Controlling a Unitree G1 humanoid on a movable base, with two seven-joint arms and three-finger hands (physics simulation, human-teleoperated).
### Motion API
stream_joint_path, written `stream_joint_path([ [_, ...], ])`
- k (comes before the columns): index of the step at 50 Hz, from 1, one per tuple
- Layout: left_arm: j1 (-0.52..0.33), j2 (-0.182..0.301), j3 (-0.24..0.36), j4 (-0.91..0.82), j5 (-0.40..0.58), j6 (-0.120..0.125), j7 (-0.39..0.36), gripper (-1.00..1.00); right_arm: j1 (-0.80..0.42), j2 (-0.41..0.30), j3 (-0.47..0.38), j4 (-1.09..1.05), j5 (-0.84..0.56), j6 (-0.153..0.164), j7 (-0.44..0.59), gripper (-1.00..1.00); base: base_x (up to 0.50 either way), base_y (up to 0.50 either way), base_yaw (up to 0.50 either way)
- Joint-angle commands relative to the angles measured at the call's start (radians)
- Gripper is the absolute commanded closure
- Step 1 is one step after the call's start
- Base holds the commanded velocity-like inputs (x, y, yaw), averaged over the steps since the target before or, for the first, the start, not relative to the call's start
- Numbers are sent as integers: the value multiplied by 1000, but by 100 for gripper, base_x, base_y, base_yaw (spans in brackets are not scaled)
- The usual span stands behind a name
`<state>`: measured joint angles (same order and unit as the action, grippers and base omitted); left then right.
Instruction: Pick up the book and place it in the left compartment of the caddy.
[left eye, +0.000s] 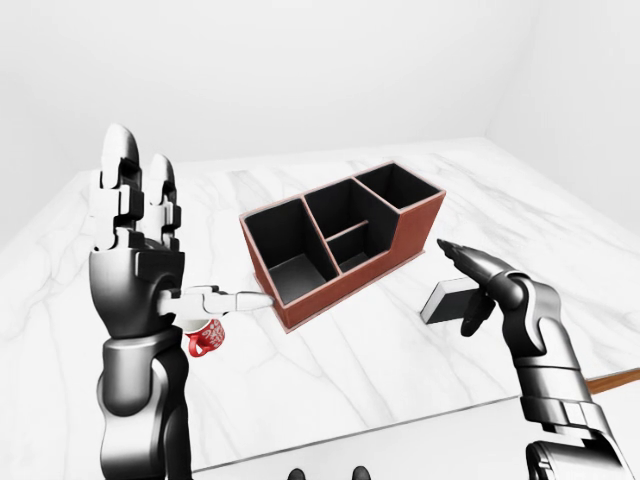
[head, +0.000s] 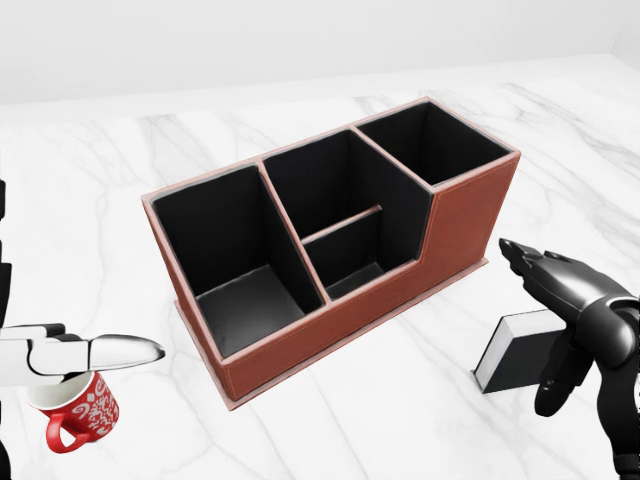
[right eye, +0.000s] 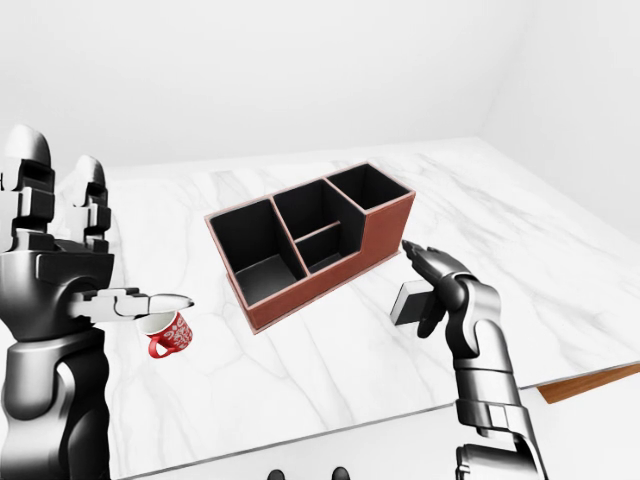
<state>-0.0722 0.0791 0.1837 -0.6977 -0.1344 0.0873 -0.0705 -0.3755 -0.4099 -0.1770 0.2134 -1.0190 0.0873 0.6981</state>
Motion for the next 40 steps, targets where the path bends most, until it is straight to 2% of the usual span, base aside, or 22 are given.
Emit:
stream_joint_path([
  [1,1,1,3,-12,-7,0,1,-100,-36,-5,20,81,-13,0,0,-100,0,0,0],
  [15,1,1,5,-4,-10,0,2,-100,-70,-25,26,193,8,0,0,-100,0,0,0],
  [40,-1,3,13,-3,-24,0,2,-100,-204,-9,95,470,20,0,-132,-100,0,0,0],
])
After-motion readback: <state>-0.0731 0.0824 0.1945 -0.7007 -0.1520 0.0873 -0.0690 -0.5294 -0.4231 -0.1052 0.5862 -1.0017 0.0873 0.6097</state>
